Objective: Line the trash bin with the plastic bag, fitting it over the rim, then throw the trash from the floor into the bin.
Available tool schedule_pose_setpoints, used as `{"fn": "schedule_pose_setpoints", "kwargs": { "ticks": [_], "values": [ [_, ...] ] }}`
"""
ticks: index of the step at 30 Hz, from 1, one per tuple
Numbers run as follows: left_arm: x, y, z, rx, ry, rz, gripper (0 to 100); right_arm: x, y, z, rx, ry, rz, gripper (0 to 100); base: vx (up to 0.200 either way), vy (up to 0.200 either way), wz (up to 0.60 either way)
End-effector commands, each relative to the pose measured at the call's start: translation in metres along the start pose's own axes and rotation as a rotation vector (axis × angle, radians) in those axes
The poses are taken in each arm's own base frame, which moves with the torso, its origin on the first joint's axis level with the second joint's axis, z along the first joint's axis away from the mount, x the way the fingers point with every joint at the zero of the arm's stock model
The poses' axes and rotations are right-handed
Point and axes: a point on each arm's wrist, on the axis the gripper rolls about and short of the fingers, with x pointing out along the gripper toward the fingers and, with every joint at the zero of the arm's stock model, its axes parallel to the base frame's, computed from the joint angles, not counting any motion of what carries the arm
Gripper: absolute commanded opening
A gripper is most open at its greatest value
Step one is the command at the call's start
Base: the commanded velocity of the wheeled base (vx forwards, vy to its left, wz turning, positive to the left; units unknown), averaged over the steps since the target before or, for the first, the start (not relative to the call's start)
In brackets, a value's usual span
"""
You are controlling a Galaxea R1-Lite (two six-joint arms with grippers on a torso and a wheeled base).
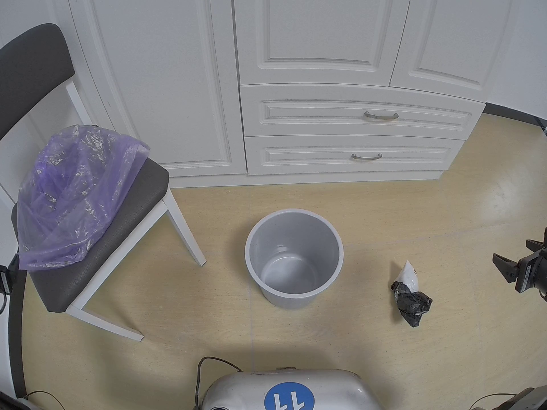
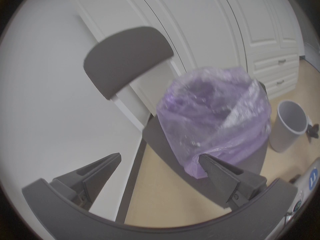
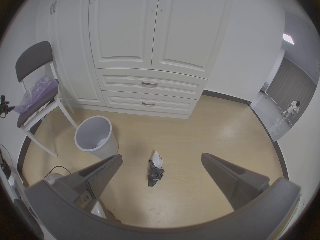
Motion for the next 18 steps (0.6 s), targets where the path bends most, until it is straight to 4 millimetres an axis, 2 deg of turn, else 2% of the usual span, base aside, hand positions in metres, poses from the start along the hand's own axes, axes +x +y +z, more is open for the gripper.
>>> {"fn": "schedule_pose_setpoints", "kwargs": {
  "ticks": [1,9,18],
  "values": [
    [0.003,0.002,0.004,-0.040,-0.047,0.014,100,-0.002,0.000,0.000,-0.003,-0.008,-0.001,100,0.000,0.000,0.00],
    [0.026,-0.011,-0.021,-0.081,0.076,-0.088,100,-0.003,0.000,0.000,-0.001,-0.012,-0.001,100,0.000,0.000,0.00],
    [0.029,-0.016,-0.026,-0.086,0.100,-0.120,100,-0.005,0.000,0.001,0.000,-0.019,-0.004,100,0.000,0.000,0.00]
  ]
}}
